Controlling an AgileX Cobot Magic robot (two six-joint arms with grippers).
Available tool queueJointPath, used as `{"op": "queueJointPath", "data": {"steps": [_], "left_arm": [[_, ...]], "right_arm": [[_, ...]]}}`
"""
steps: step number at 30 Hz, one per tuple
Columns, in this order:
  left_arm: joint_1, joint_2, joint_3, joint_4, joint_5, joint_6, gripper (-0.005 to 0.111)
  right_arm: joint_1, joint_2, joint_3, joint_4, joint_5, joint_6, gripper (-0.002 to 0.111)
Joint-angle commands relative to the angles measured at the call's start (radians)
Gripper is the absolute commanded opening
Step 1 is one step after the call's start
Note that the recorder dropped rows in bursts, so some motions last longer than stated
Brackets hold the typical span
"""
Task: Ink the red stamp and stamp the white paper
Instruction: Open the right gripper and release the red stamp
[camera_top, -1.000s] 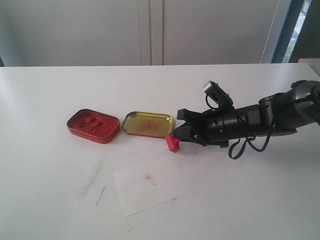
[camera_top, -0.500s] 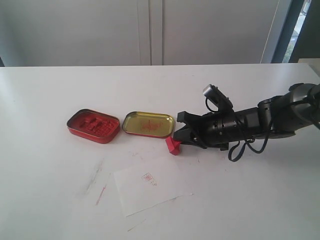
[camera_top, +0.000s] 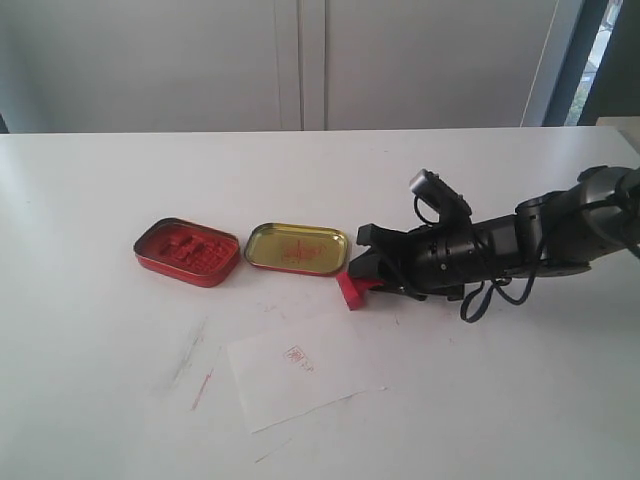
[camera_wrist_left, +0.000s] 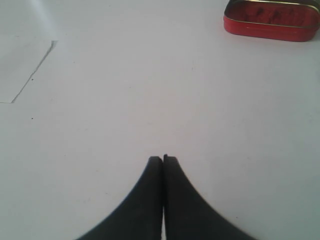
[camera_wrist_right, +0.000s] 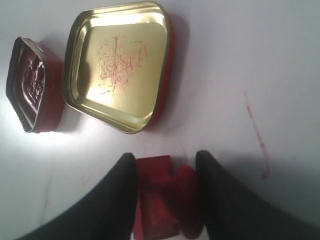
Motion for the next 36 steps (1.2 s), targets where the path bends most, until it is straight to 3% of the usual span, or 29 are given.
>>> {"op": "queueJointPath", "data": {"steps": [1,21,29,32,36], "left_arm": [[0.002,-0.004,0.007,-0.003,0.011,-0.001,0.0],[0.002,-0.004,0.007,-0.003,0.011,-0.001,0.0],[0.002,-0.004,0.007,-0.003,0.011,-0.001,0.0],[0.002,-0.004,0.007,-0.003,0.011,-0.001,0.0],[0.002,-0.004,0.007,-0.003,0.011,-0.001,0.0]], "right_arm": [[-0.01,-0.003,0.004,0.003,-0.041,0.01,0.043],[-0.01,-0.131,0.004,-0.004,-0.264,0.017,0.043],[-0.01,-0.188,0.004,-0.048,-0.249,0.017,0.0],[-0.01,-0.215,0.004,-0.153,-0.239,0.096,0.0],[-0.01,-0.254,0.004,-0.439,-0.2,0.304,0.0]]}}
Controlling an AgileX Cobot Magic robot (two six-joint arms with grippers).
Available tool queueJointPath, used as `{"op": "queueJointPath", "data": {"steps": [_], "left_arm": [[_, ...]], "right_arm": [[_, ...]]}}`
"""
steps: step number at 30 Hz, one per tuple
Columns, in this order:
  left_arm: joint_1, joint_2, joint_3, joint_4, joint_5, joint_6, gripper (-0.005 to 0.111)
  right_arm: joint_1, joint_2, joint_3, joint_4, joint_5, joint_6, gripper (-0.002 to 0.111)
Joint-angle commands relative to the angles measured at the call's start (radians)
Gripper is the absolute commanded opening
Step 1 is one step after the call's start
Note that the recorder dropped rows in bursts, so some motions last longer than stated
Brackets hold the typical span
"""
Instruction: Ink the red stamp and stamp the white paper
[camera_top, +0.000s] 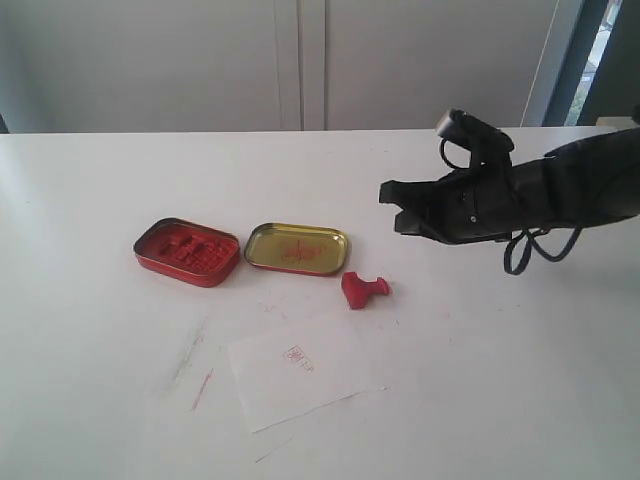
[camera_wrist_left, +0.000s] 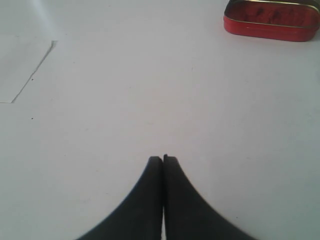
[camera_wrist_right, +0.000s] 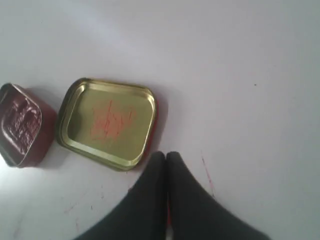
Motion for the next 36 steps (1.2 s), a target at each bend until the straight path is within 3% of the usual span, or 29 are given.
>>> {"op": "queueJointPath", "data": {"steps": [1,10,15,22,30,36], "left_arm": [[0.002,-0.004,0.007,-0.003,0.011,-0.001,0.0],[0.002,-0.004,0.007,-0.003,0.011,-0.001,0.0],[0.002,-0.004,0.007,-0.003,0.011,-0.001,0.0],[0.002,-0.004,0.007,-0.003,0.011,-0.001,0.0],[0.002,-0.004,0.007,-0.003,0.011,-0.001,0.0],[0.002,-0.004,0.007,-0.003,0.011,-0.001,0.0]], "right_arm": [[-0.006,-0.046,0.004,-0.28,0.046,0.221,0.0],[-0.006,-0.11,0.004,-0.723,0.224,0.568,0.0],[-0.006,-0.163,0.004,-1.051,0.292,0.873,0.0],[-0.006,-0.23,0.004,-1.331,0.345,1.172,0.0],[-0.039,-0.321,0.014,-1.444,0.381,1.283,0.0],[-0.156,-0.398,0.078,-1.447,0.369,1.283,0.0]]}}
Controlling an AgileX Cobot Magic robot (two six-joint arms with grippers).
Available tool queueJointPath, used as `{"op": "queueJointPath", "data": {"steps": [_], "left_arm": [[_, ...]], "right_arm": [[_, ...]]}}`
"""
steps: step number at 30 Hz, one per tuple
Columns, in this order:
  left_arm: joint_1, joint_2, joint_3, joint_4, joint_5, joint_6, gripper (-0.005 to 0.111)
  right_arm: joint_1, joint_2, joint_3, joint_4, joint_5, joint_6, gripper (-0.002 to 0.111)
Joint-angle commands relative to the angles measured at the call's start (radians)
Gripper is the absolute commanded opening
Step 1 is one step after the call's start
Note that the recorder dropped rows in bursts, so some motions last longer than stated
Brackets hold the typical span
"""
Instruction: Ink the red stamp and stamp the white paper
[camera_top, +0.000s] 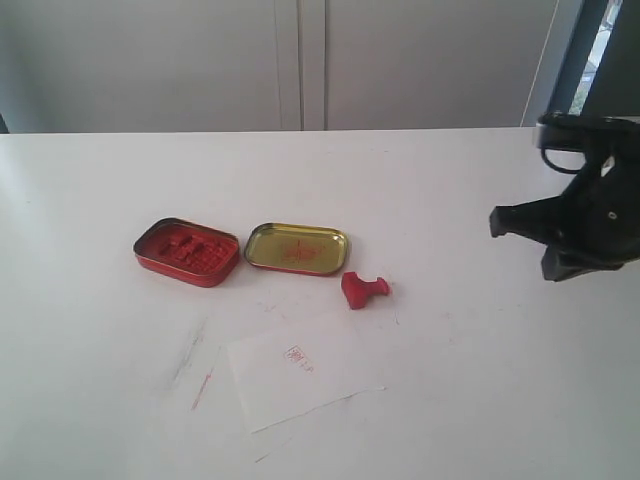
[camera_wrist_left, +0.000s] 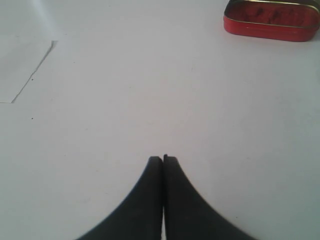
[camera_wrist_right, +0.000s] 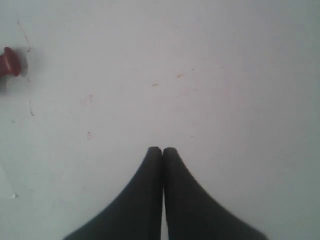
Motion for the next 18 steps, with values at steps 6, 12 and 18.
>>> {"op": "queueJointPath", "data": {"steps": [6,12,18], "left_arm": [[0.002,-0.004,0.007,-0.003,0.011,-0.001,0.0],[0.002,-0.004,0.007,-0.003,0.011,-0.001,0.0],[0.002,-0.004,0.007,-0.003,0.011,-0.001,0.0]], "right_arm": [[-0.141,-0.131,0.106,-0.063,-0.017,0.008,0.0],[-0.146,-0.251,0.165,-0.083,-0.029,0.008,0.0],[-0.146,-0.393,0.227,-0.089,-0.088,0.008,0.0]]}}
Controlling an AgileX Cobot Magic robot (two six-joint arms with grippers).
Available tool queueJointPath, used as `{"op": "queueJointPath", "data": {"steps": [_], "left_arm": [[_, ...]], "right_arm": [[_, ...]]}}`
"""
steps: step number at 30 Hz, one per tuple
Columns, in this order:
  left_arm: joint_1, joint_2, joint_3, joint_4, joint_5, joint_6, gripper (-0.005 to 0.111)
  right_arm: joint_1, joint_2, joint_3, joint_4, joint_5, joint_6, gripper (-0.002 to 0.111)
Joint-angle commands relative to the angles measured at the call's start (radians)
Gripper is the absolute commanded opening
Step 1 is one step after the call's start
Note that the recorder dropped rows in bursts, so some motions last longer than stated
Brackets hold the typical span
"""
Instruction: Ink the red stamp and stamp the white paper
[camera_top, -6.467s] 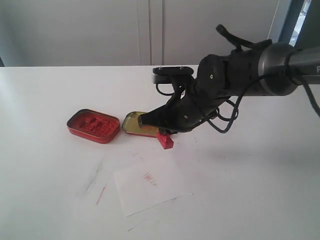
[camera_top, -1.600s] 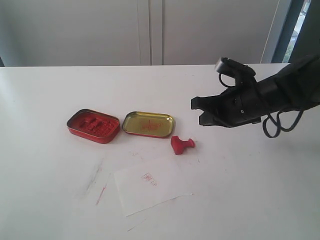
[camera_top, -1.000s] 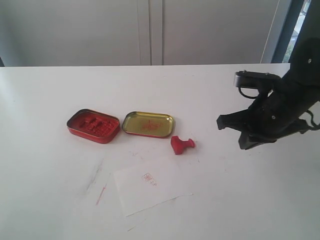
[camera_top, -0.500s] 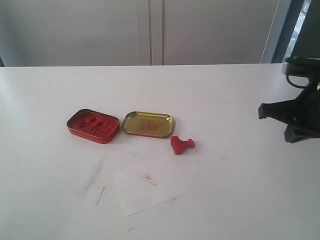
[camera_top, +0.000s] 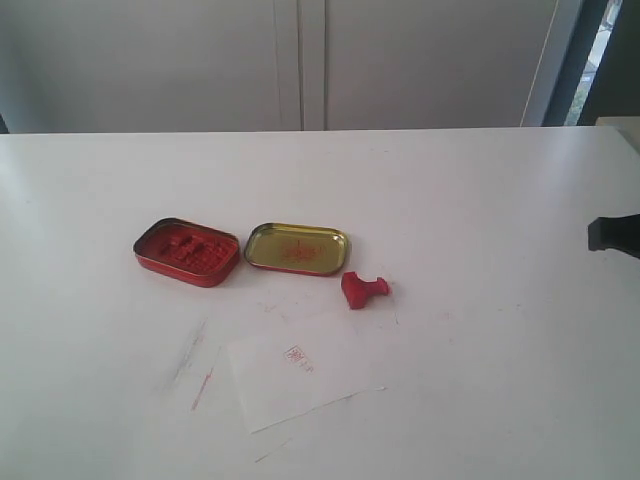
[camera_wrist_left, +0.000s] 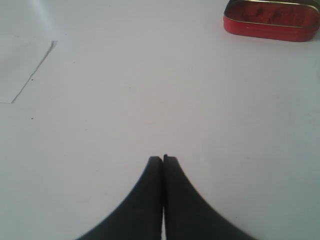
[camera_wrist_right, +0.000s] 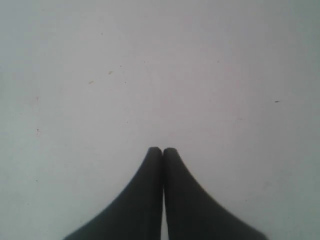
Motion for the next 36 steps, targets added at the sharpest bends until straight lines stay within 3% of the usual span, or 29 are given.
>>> {"op": "queueJointPath", "data": {"steps": [1,13,36], "left_arm": [[0.002,-0.004,0.007,-0.003,0.011,-0.001,0.0],[0.002,-0.004,0.007,-0.003,0.011,-0.001,0.0],[0.002,-0.004,0.007,-0.003,0.011,-0.001,0.0]], "right_arm": [[-0.005,-0.116,0.048,-0.016,-0.061,0.006,0.0],[-0.005,-0.43,0.19,-0.056,-0.281,0.006,0.0],[-0.005,-0.521,0.198,-0.056,-0.268,0.006,0.0]]}}
